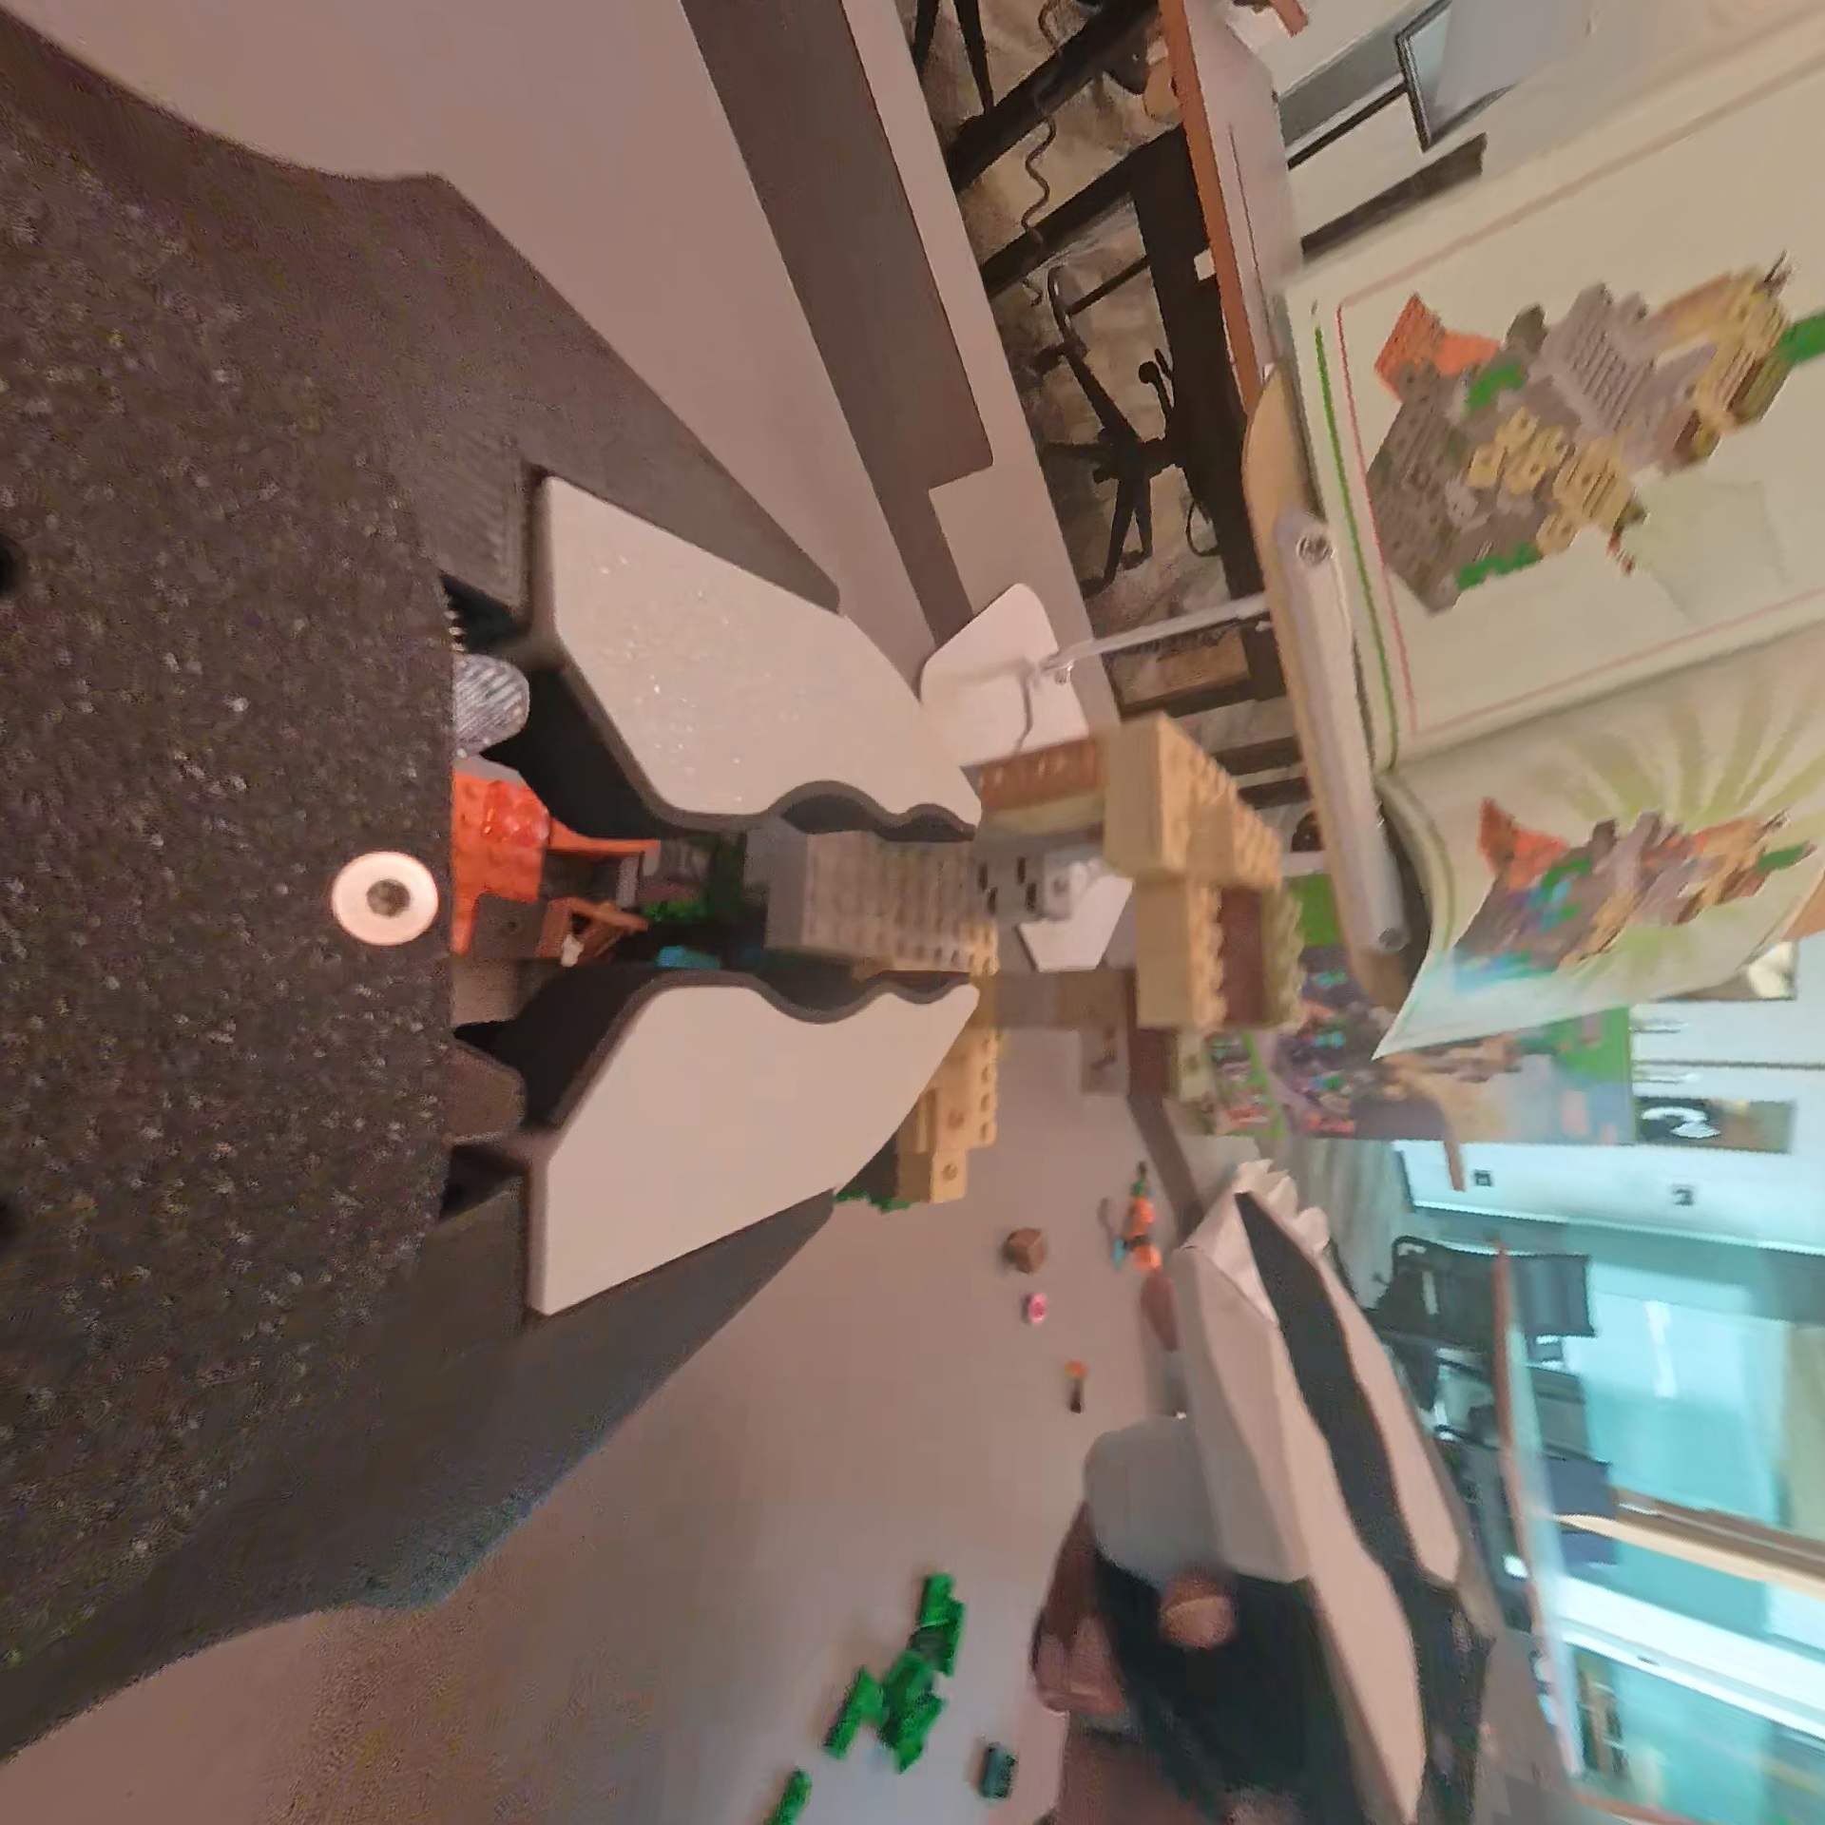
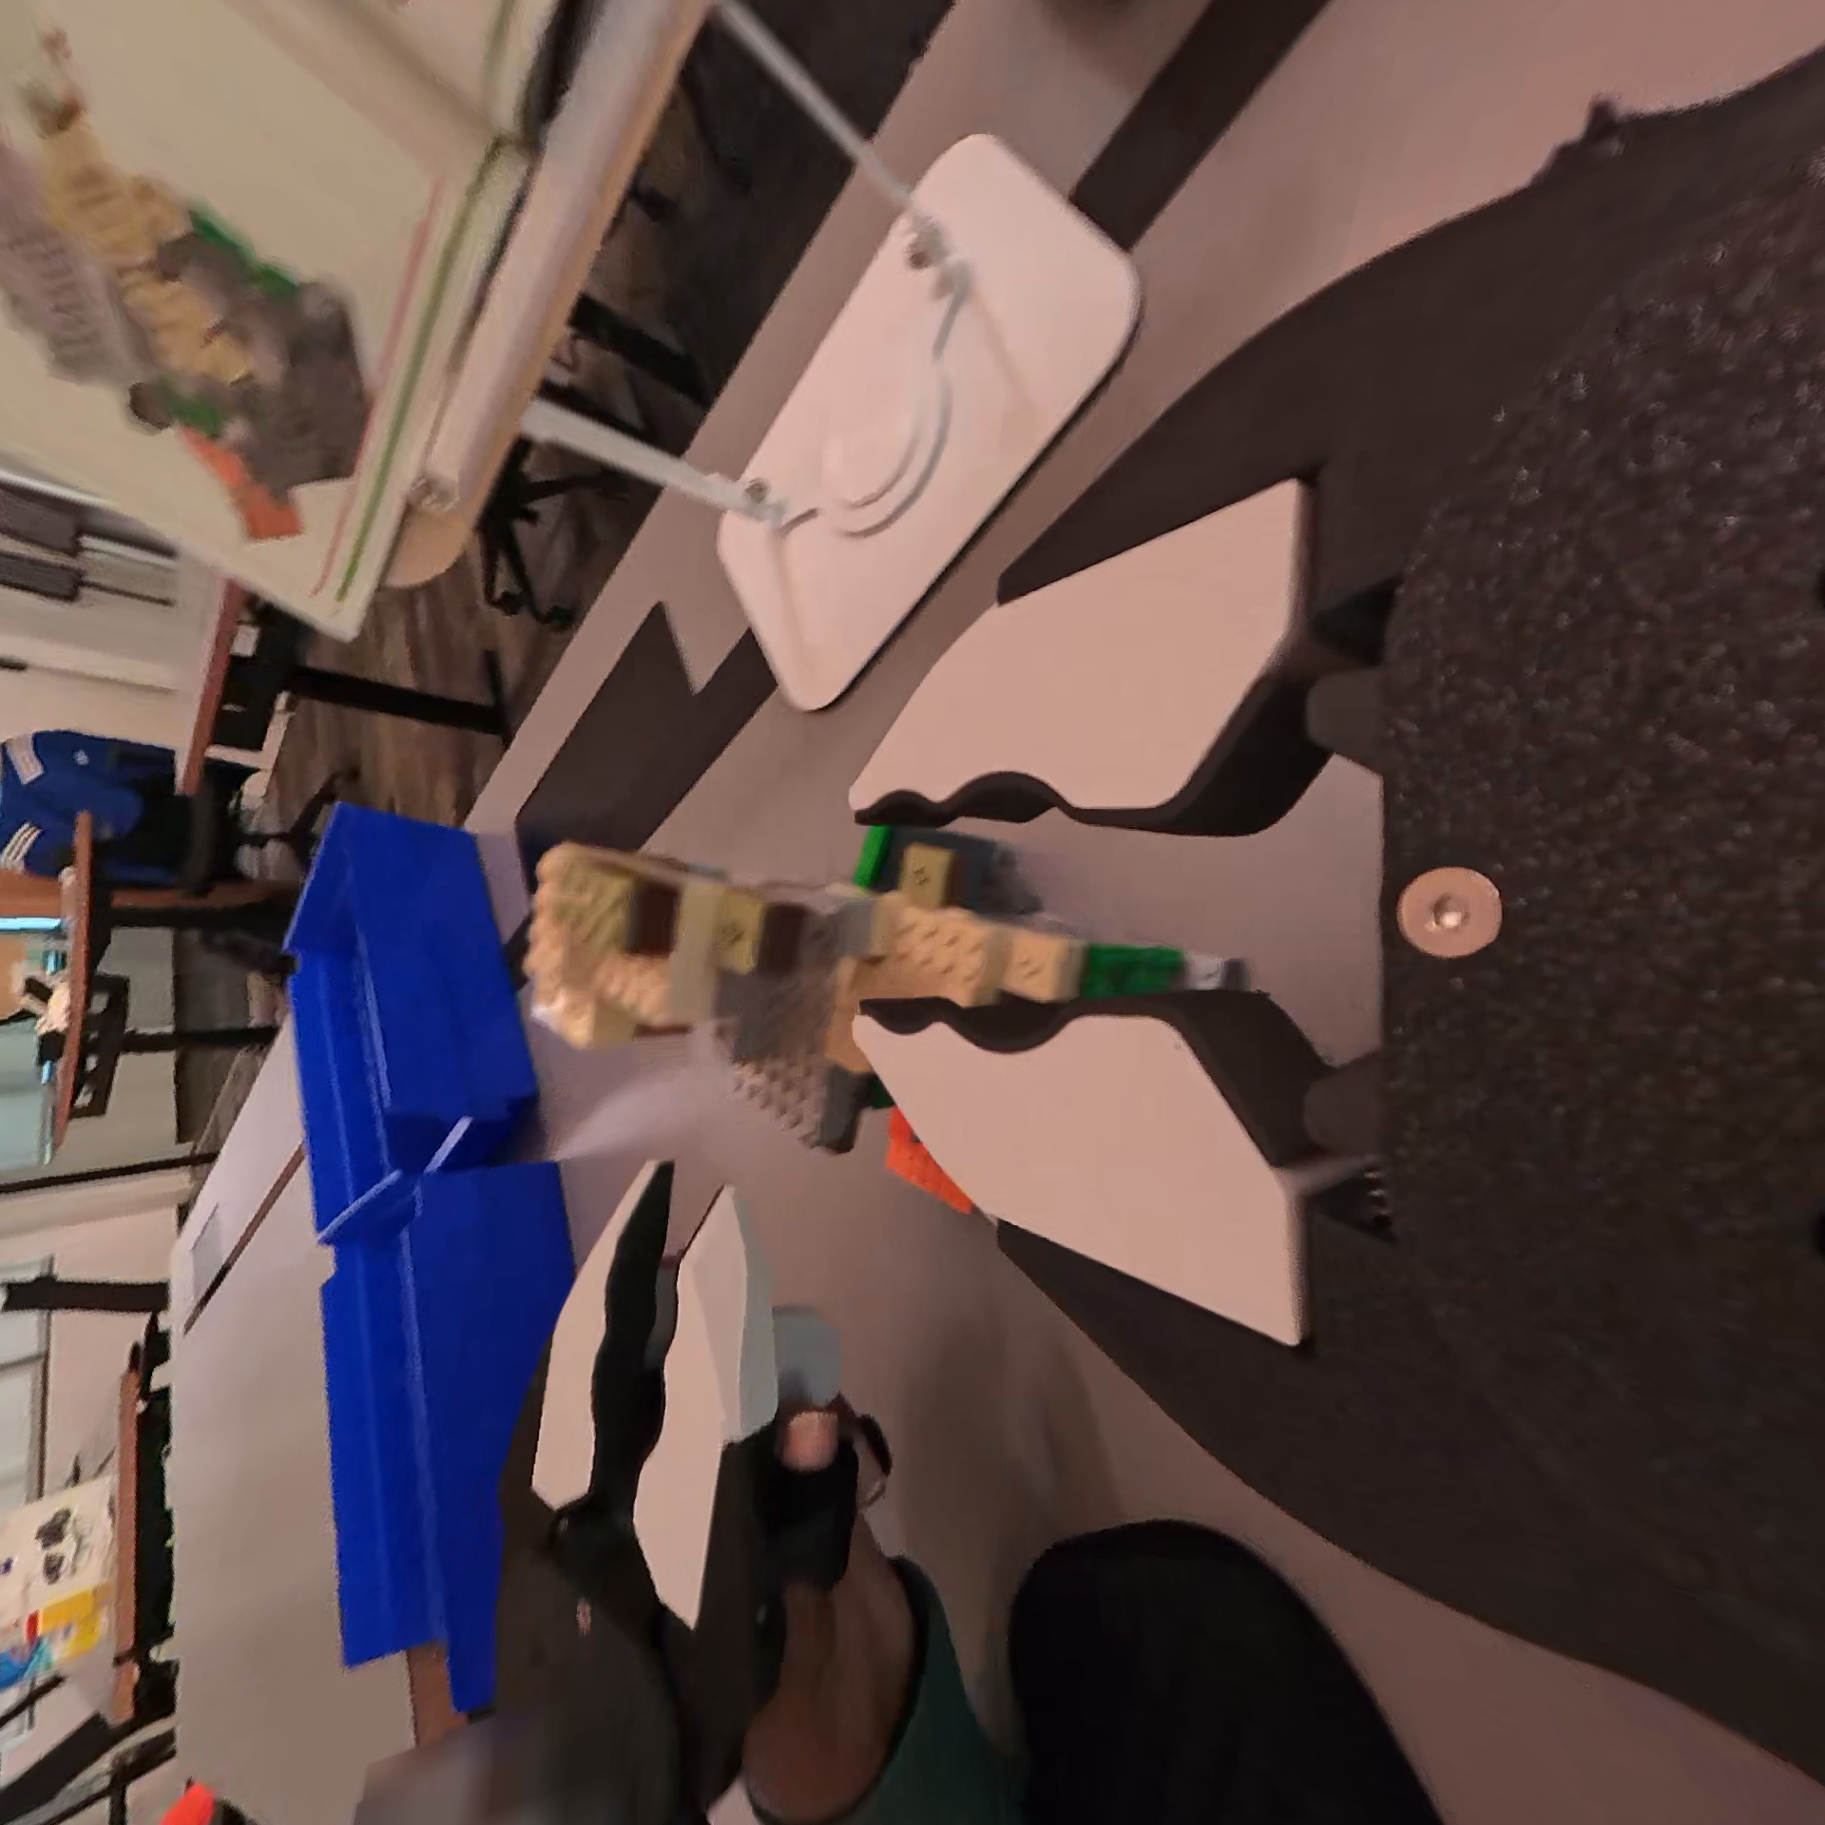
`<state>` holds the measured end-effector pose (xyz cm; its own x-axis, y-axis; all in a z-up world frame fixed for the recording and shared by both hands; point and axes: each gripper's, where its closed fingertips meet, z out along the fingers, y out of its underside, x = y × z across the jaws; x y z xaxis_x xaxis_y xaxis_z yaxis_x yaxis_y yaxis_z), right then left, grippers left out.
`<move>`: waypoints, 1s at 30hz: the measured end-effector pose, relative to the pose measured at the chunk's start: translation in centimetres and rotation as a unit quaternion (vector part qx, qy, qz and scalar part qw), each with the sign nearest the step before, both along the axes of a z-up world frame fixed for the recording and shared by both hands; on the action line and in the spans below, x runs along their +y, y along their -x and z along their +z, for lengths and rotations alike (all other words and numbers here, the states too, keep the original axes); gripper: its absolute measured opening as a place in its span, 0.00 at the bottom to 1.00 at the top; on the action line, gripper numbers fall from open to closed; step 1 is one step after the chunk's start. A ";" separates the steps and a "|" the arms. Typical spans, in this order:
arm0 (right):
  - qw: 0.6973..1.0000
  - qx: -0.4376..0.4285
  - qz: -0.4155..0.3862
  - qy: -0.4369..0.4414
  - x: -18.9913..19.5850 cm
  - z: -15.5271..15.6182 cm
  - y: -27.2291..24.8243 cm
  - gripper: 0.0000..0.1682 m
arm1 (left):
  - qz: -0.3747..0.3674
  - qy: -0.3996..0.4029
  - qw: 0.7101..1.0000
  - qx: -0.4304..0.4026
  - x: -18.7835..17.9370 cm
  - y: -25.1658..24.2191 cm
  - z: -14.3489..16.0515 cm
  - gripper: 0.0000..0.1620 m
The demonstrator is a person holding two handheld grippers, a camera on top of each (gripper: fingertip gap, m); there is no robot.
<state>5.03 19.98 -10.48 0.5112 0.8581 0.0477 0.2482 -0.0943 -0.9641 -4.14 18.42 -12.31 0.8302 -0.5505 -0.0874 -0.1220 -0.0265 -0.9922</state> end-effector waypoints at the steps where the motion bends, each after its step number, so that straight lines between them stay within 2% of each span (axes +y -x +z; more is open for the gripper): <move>1: 1.000 -0.002 0.007 -0.003 0.0 0.5 1.1 0.20 | 0.003 0.000 1.000 -0.011 0.5 0.6 0.5 0.16; 5: 0.999 -0.025 -0.012 0.017 1.7 2.0 3.7 0.19 | 0.005 0.017 1.000 -0.011 3.0 1.8 0.9 0.22; 10: 0.993 -0.085 -0.024 0.080 3.3 1.6 4.9 0.18 | -0.039 0.044 0.998 0.015 5.2 0.2 0.1 0.25; 13: 0.988 -0.116 -0.027 0.095 3.7 1.0 4.9 0.16 | -0.053 0.044 0.997 0.042 5.7 -1.1 -0.4 0.20; 16: 0.986 -0.131 -0.023 0.099 3.7 0.9 4.9 0.12 | -0.020 0.016 0.997 0.071 6.2 -0.7 -0.4 0.13; 24: 0.980 -0.171 -0.011 0.104 3.6 0.8 4.6 0.11 | -0.008 0.012 0.998 0.063 5.9 -0.8 -0.4 0.12; 30: 0.971 -0.192 0.027 0.139 3.6 0.8 4.5 0.10 | 0.000 0.003 0.997 0.074 5.6 -0.9 -0.4 0.12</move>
